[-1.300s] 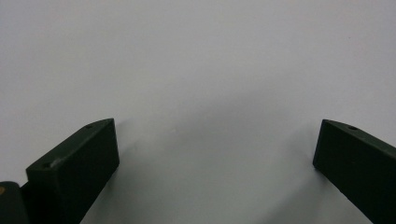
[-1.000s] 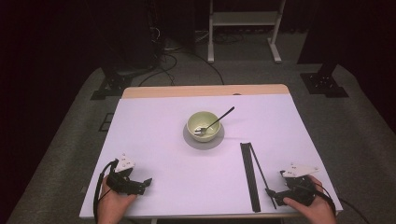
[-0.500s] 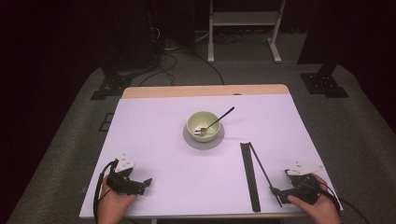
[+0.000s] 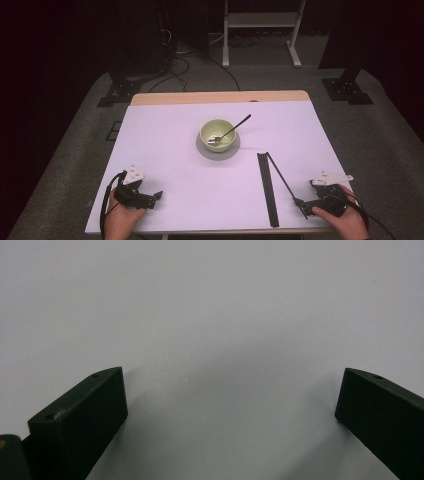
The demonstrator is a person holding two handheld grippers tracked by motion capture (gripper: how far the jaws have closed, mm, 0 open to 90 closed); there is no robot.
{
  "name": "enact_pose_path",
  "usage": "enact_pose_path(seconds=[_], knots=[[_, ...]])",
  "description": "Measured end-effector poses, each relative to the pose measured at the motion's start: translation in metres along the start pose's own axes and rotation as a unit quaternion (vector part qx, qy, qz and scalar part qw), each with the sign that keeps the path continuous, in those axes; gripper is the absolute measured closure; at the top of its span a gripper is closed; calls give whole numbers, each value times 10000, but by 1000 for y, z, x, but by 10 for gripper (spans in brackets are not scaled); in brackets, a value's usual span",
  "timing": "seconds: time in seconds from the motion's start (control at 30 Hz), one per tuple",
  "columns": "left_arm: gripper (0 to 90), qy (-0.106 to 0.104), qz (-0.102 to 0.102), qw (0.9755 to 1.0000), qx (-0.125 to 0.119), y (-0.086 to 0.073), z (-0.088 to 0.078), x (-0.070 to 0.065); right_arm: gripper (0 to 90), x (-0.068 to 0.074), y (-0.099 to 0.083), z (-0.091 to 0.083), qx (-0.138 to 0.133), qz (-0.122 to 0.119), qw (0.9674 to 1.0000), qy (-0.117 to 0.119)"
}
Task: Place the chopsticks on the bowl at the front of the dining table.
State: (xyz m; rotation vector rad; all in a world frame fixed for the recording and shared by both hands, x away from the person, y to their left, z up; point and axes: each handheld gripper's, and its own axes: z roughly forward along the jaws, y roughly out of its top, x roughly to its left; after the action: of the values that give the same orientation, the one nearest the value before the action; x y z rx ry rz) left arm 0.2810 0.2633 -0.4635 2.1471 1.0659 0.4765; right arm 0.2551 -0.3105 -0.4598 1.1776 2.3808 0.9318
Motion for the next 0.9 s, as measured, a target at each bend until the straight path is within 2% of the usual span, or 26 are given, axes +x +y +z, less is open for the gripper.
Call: enact_pose_path(seconds=[0.9], knots=[[0, 1, 0, 10000, 0, 0, 0, 0, 103, -24, 0, -1, 25, 162, 9997, -161]])
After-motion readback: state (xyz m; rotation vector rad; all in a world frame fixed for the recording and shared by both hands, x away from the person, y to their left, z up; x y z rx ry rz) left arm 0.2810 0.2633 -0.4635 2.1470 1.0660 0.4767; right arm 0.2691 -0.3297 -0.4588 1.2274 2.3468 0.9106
